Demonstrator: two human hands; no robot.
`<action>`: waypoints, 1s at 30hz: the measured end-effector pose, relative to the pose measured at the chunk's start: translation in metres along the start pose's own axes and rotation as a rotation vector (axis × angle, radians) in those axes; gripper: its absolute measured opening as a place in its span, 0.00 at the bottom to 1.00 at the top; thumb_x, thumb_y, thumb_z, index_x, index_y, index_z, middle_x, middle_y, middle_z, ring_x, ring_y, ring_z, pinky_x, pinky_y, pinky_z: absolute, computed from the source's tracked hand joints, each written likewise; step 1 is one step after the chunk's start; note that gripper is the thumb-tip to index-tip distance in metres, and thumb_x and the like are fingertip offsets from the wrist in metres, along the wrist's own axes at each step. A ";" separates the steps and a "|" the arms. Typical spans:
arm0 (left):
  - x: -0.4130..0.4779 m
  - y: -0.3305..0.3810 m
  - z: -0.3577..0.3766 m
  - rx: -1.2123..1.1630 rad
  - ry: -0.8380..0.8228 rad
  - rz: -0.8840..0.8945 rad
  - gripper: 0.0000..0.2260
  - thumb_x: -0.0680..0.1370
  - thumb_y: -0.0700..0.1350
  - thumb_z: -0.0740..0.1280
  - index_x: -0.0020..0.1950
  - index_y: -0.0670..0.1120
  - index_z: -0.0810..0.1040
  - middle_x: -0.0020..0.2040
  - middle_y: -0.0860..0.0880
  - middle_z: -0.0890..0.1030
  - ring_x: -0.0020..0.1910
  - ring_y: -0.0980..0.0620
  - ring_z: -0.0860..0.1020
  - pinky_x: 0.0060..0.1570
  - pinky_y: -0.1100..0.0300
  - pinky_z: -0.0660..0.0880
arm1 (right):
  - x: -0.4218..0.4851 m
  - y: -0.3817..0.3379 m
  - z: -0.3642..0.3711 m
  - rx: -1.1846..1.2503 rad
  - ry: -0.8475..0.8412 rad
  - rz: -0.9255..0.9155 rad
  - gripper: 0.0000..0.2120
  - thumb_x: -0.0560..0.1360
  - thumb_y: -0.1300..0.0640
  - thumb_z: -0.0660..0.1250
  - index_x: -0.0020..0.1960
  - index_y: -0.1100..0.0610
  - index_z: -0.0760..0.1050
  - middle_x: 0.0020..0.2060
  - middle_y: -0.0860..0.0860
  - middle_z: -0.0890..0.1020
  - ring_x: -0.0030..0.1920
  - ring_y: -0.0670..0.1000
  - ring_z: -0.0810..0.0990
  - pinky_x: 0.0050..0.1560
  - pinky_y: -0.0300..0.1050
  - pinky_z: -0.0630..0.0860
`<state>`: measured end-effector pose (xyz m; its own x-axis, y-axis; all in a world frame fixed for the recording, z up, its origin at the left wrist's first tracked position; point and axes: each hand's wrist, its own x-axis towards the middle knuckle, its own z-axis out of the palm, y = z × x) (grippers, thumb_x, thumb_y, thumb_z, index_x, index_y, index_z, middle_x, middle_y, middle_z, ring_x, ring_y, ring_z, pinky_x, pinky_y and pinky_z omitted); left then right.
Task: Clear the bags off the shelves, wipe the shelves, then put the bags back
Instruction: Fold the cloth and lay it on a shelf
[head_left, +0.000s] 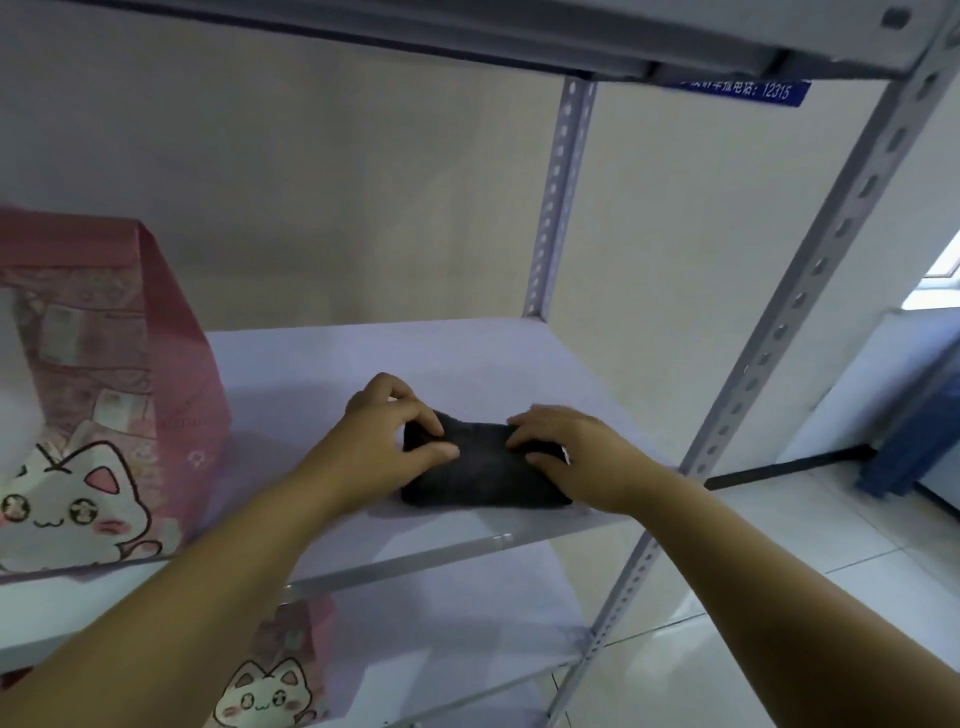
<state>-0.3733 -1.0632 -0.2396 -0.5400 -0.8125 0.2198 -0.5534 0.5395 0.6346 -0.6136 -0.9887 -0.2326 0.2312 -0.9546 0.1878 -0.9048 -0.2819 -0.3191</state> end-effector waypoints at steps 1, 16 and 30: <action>-0.002 -0.001 -0.002 0.044 -0.082 0.011 0.11 0.68 0.60 0.71 0.47 0.59 0.77 0.55 0.61 0.64 0.56 0.59 0.66 0.55 0.63 0.66 | 0.000 0.000 0.001 0.009 -0.078 0.015 0.12 0.78 0.57 0.62 0.60 0.49 0.75 0.64 0.45 0.74 0.63 0.47 0.70 0.64 0.37 0.62; 0.039 0.044 0.049 0.142 0.047 -0.032 0.09 0.75 0.45 0.68 0.54 0.48 0.75 0.48 0.48 0.78 0.47 0.49 0.77 0.47 0.58 0.73 | -0.043 -0.008 -0.003 -0.209 -0.026 0.445 0.19 0.76 0.37 0.54 0.60 0.45 0.72 0.48 0.48 0.72 0.44 0.50 0.76 0.44 0.47 0.77; 0.082 0.057 0.095 0.262 -0.176 0.078 0.21 0.79 0.50 0.61 0.71 0.49 0.66 0.72 0.51 0.68 0.68 0.44 0.65 0.67 0.58 0.58 | -0.030 0.014 -0.006 -0.295 -0.028 0.684 0.18 0.81 0.48 0.49 0.58 0.54 0.74 0.51 0.54 0.70 0.53 0.57 0.70 0.44 0.49 0.70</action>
<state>-0.5095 -1.0784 -0.2560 -0.6761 -0.7278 0.1144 -0.6380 0.6560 0.4032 -0.6350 -0.9632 -0.2370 -0.4122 -0.9110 0.0121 -0.9076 0.4095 -0.0925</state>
